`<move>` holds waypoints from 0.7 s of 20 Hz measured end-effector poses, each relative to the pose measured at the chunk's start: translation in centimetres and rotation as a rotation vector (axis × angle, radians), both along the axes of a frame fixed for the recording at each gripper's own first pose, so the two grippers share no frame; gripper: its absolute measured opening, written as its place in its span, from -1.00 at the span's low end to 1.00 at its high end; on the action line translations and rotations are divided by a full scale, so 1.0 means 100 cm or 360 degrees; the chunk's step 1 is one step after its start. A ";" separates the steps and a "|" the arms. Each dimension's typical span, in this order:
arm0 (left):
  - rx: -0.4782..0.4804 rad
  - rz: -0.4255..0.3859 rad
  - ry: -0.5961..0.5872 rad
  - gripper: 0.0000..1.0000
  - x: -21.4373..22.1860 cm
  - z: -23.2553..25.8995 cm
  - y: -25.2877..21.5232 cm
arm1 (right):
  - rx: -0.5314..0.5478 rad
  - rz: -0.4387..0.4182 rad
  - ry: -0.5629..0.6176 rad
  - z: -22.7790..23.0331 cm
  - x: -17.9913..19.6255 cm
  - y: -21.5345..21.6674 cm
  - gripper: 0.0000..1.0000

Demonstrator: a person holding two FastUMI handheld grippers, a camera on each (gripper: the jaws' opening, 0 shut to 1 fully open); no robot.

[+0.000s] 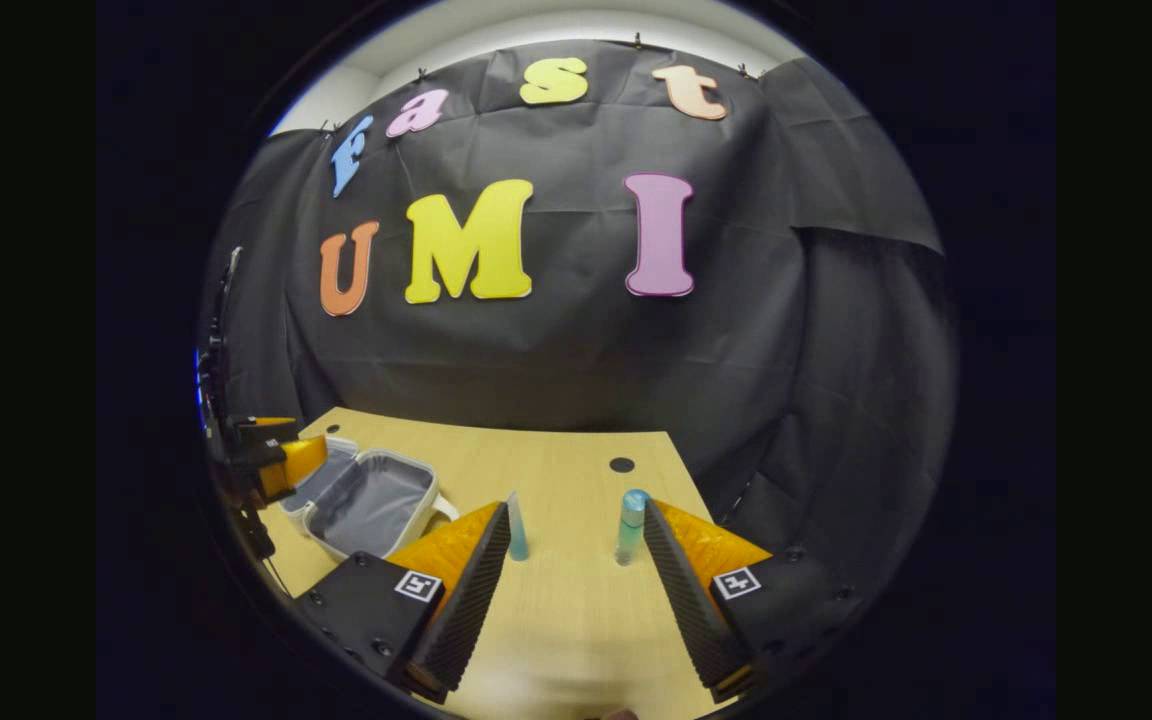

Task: First open the suitcase, pack the skin care products into it, and then close the suitcase.

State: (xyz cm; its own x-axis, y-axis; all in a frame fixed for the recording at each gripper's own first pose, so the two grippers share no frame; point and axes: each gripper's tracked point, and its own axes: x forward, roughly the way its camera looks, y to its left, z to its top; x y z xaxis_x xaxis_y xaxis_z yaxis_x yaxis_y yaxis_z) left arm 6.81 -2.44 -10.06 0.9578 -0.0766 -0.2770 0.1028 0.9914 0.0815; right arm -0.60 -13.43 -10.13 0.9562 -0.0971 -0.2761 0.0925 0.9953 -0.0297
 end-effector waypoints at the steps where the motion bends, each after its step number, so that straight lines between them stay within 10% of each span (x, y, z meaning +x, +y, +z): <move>1: -0.0009 -0.0073 0.0033 1.00 0.000 -0.010 -0.023 | -0.0002 -0.0009 0.0011 -0.002 -0.002 -0.008 0.58; 7: -0.0048 -0.0378 0.0344 1.00 0.010 -0.092 -0.136 | -0.0033 -0.0100 0.0094 -0.014 -0.025 -0.059 0.60; 14: 0.0001 -0.0256 0.0419 1.00 0.076 -0.164 -0.163 | -0.0102 -0.0161 0.0202 -0.020 -0.048 -0.098 0.58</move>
